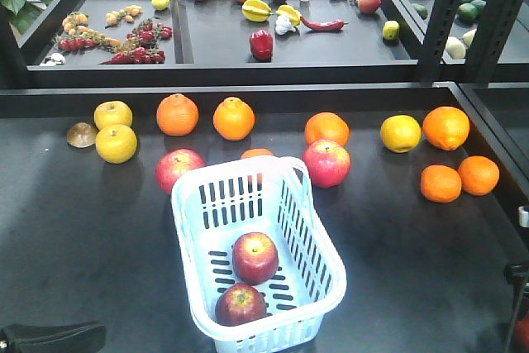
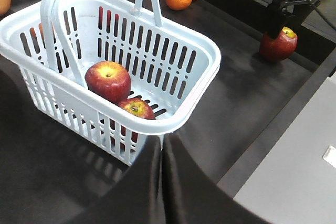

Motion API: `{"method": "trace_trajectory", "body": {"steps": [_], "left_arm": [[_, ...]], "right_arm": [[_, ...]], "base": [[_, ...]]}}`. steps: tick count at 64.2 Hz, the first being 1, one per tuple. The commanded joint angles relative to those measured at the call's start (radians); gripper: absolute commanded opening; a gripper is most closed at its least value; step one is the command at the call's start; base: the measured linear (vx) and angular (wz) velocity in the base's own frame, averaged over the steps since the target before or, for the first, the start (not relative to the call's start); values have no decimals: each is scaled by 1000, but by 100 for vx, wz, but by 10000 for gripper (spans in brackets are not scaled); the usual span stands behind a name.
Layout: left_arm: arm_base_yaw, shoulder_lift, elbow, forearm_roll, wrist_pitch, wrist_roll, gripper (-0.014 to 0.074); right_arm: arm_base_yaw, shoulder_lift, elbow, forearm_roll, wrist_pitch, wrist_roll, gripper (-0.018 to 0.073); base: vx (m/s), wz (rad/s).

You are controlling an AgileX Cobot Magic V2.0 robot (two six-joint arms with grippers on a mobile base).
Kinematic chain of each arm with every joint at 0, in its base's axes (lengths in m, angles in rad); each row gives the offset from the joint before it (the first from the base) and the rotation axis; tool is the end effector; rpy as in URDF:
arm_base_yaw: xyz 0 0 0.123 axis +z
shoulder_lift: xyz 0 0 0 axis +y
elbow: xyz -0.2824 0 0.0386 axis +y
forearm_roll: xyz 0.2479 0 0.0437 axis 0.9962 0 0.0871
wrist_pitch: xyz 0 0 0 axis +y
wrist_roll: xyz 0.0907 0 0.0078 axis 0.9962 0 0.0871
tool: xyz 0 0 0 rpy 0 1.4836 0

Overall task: Pick three apples into basket with both arms
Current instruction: 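Reach the right gripper down over the third red apple beside the basket, then grasp the third red apple with the right gripper and lift it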

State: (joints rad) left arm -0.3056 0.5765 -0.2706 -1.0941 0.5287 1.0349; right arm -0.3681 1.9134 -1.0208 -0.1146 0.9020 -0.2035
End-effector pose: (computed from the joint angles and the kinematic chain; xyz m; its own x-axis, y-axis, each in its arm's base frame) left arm 0.0887 -0.0709 0.2387 -0.4389 0.1414 -0.8874 0.6493 0.7325 -0.2044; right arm 0.2850 -0.1187 0.1206 -0.9843 0.0900 0.1521 0.0834 0.9953 -0.0495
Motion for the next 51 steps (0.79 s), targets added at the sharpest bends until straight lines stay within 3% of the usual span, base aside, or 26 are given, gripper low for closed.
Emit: {"method": "trace_trajectory", "body": {"steps": [1,15,27,37,51], "left_arm": [[-4,4,-24,-44,-19,-5,-6],[-4,4,-24,-44,-19,-5,-6],[-4,4,-24,-44,-19,-5,-6],[-4,4,-24,-44,-19,-5,-6],[-4,4,-24,-44,-19,-5,-6]], "right_arm": [[-7,-17,-21,-13,-9,2,628],[-7,33,-21,-11,-24,9,604],[-7,44,-21,-7,-21,9,532],[-7,44,-22,15,-16,9,395],[-3,28,-81,165,92,-60,153]], "base": [[0,0],[0,0],[0,0],[0,0],[0,0]]}}
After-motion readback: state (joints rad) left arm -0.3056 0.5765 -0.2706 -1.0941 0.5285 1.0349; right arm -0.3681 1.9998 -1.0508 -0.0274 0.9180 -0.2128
